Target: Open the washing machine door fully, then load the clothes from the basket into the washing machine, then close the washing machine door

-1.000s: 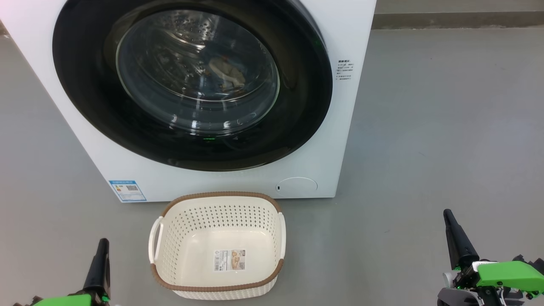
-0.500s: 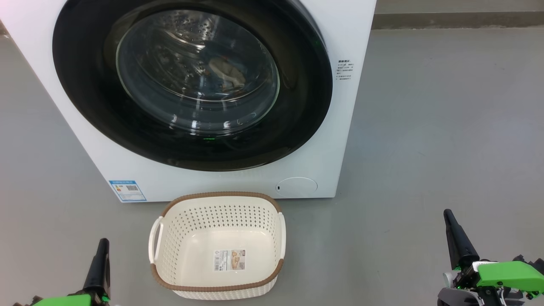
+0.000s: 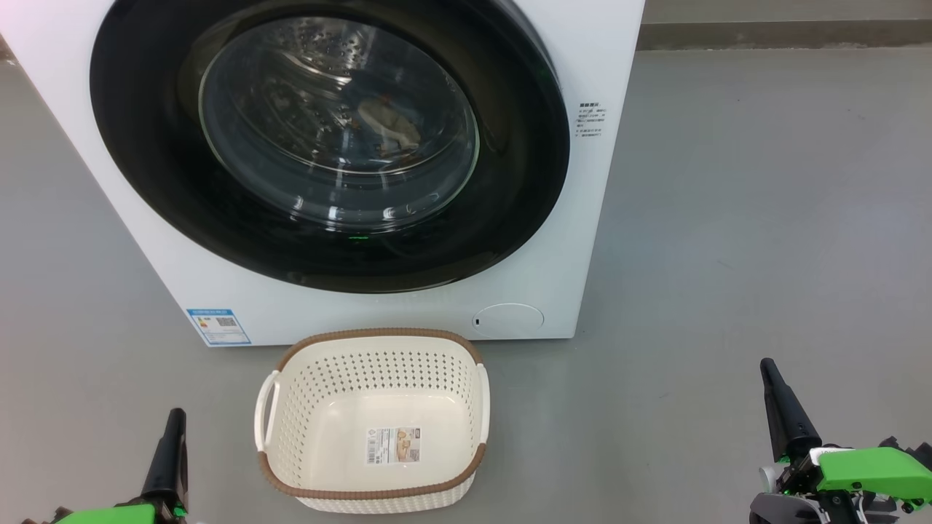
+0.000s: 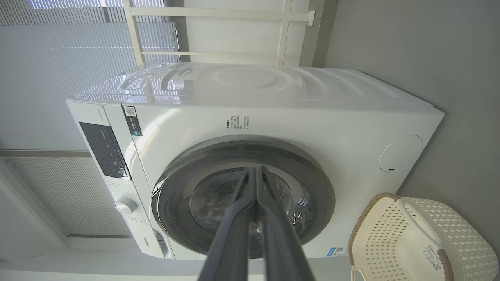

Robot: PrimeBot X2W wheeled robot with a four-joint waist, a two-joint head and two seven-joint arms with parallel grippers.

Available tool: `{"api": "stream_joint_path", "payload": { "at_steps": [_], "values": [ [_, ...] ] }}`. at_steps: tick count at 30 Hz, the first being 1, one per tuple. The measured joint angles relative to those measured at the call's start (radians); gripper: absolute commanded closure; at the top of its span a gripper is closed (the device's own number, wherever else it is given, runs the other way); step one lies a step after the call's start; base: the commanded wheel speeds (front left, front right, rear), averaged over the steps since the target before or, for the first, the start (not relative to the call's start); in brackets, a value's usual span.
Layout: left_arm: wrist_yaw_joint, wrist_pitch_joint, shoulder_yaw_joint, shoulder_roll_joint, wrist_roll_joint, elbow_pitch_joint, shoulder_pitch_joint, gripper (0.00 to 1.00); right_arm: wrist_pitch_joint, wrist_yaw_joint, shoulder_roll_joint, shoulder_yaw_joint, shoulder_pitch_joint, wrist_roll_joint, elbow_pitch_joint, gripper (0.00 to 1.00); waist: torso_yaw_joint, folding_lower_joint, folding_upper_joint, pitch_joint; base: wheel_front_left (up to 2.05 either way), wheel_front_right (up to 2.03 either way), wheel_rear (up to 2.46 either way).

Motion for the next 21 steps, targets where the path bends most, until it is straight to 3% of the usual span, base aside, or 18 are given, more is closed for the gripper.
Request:
{"api": "stream_joint_path", "payload": {
  "at_steps": [21],
  "values": [
    [0.000,0.001,0.005,-0.003,0.001,0.000,0.000,1.00,0.000,0.000,0.003,-0.002,0.000,0.000,0.000,1.00,0.000,0.0000,0.0000,0.000,0.00,0.00,0.00]
  ]
}}
